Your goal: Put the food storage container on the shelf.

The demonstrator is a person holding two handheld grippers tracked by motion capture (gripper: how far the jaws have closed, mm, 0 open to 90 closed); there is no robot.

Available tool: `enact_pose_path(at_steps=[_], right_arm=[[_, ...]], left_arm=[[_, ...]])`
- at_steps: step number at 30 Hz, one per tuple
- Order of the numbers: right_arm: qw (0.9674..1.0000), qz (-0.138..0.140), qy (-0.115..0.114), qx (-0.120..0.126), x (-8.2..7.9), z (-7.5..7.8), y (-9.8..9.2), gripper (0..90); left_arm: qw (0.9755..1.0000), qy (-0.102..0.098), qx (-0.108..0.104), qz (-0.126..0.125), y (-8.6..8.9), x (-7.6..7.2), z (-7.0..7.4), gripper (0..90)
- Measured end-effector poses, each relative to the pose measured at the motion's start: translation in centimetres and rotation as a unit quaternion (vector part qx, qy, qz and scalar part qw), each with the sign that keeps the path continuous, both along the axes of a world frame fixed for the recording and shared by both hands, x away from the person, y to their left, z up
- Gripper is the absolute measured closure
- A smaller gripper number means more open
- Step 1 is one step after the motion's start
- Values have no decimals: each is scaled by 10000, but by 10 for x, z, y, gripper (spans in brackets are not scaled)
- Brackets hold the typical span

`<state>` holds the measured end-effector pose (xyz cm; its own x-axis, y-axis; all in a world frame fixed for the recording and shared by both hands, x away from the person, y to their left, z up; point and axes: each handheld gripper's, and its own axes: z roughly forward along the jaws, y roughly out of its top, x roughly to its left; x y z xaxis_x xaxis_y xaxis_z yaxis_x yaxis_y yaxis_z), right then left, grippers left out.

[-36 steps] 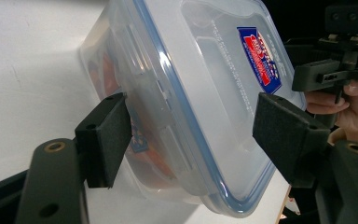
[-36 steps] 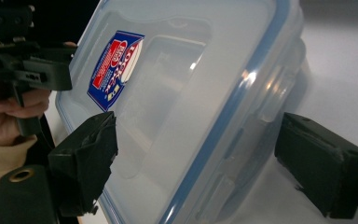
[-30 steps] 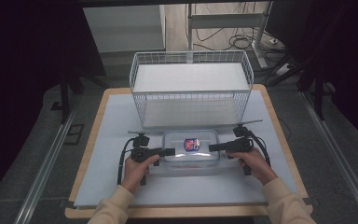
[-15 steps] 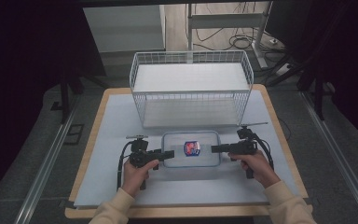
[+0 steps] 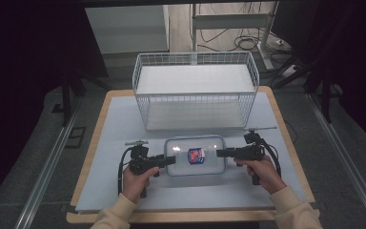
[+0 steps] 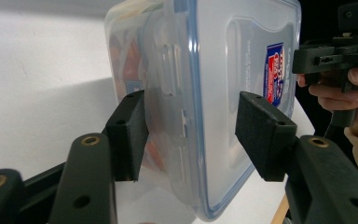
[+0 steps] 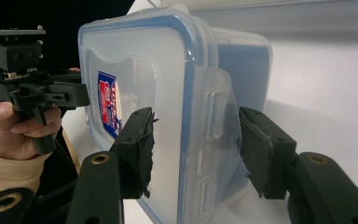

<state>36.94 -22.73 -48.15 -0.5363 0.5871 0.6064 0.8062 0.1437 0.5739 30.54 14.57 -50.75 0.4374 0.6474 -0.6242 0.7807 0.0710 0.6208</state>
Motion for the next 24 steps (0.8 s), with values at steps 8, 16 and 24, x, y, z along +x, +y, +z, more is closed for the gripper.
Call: enact_pose_path(at_steps=[8, 16, 24], right_arm=[[9997, 44, -213, -86, -4, 6, 2, 474], [9994, 54, -343, 10, -6, 14, 0, 477], [9990, 72, -447, 43, -8, 19, 0, 477]], left_arm=[[10000, -12, 39, -35, 0, -1, 2, 454], [9998, -172, 46, -19, 0, -4, 12, 459], [9997, -239, 60, -24, 1, -5, 17, 462]])
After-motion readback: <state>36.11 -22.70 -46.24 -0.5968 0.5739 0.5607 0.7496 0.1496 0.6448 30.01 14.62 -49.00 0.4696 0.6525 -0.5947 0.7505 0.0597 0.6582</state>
